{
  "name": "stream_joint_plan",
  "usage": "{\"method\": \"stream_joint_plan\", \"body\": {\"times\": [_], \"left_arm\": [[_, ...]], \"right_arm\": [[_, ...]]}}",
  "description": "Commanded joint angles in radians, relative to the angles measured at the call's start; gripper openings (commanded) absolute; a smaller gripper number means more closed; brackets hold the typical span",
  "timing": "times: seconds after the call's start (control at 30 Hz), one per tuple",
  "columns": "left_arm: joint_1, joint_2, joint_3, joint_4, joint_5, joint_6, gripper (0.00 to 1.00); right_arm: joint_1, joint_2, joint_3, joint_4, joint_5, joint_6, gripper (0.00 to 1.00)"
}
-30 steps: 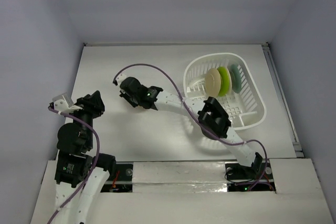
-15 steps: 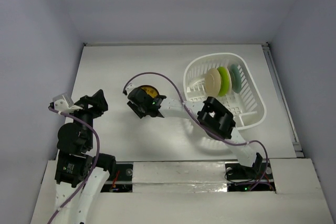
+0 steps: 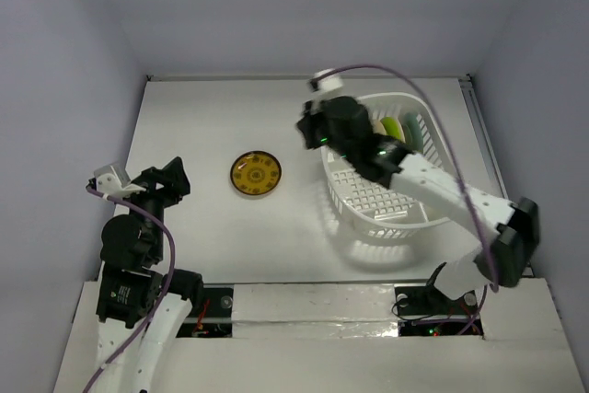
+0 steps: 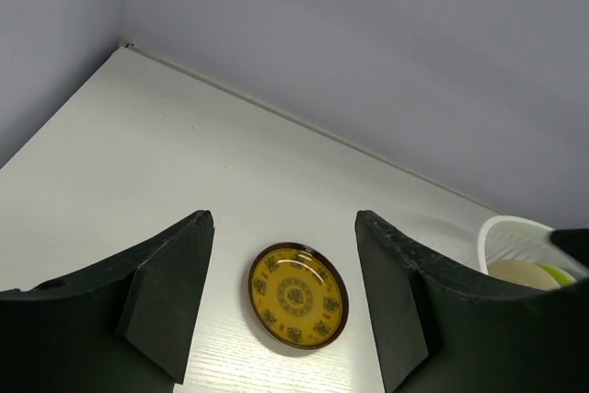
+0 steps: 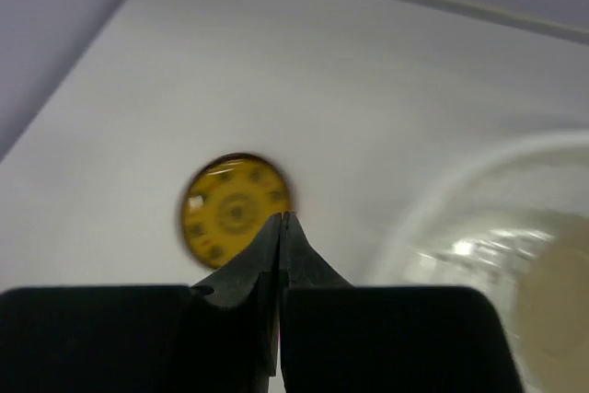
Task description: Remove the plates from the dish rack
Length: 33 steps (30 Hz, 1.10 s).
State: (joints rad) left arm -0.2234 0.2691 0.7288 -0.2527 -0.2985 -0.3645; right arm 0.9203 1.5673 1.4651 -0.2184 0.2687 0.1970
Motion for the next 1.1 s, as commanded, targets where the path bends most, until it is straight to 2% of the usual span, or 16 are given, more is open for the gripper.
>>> {"method": "stream_joint_plan", "body": {"times": [0.0, 0.1, 0.13, 0.17, 0.23, 0.27, 0.3, 0.37, 0.47, 0.6, 0.87, 0.93, 1.0, 1.07], "left_arm": [[-0.007, 0.019, -0.006, 0.036, 0.025, 0.002, 0.6], [-0.007, 0.024, -0.009, 0.041, 0.038, 0.009, 0.5], [-0.007, 0.024, -0.009, 0.043, 0.039, 0.01, 0.4], [-0.007, 0.025, -0.011, 0.044, 0.041, 0.009, 0.34], [-0.007, 0.031, -0.012, 0.049, 0.047, 0.01, 0.23], [-0.007, 0.032, -0.014, 0.049, 0.047, 0.013, 0.21], [-0.007, 0.035, -0.014, 0.049, 0.05, 0.013, 0.2], [-0.007, 0.038, -0.014, 0.047, 0.053, 0.013, 0.19], [-0.007, 0.044, -0.014, 0.047, 0.064, 0.013, 0.21], [-0.007, 0.045, -0.016, 0.05, 0.067, 0.016, 0.26], [-0.007, 0.047, -0.016, 0.052, 0.071, 0.019, 0.28], [-0.007, 0.047, -0.016, 0.055, 0.071, 0.018, 0.29], [-0.007, 0.045, -0.016, 0.053, 0.071, 0.018, 0.29], [-0.007, 0.045, -0.016, 0.052, 0.071, 0.018, 0.3]], "right_arm": [[-0.248, -0.162, -0.207, 0.037, -0.008, 0.114, 0.0], [-0.423, -0.285, -0.337, 0.036, -0.089, 0.128, 0.0], [-0.46, -0.306, -0.362, 0.036, -0.129, 0.125, 0.0], [-0.522, -0.326, -0.382, 0.036, -0.152, 0.125, 0.06], [-0.57, -0.349, -0.413, 0.022, -0.199, 0.122, 0.17], [-0.587, -0.349, -0.417, 0.014, -0.201, 0.122, 0.24], [-0.619, -0.346, -0.425, 0.007, -0.2, 0.125, 0.36], [-0.653, -0.336, -0.43, 0.007, -0.236, 0.14, 0.49], [-0.69, -0.31, -0.439, 0.039, -0.312, 0.15, 0.54], [-0.699, -0.241, -0.425, 0.048, -0.321, 0.145, 0.53], [-0.709, -0.161, -0.431, 0.085, -0.379, 0.144, 0.48], [-0.718, -0.139, -0.433, 0.096, -0.402, 0.145, 0.44], [-0.718, -0.13, -0.436, 0.105, -0.414, 0.15, 0.32], [-0.718, -0.135, -0.439, 0.116, -0.414, 0.153, 0.27]]}}
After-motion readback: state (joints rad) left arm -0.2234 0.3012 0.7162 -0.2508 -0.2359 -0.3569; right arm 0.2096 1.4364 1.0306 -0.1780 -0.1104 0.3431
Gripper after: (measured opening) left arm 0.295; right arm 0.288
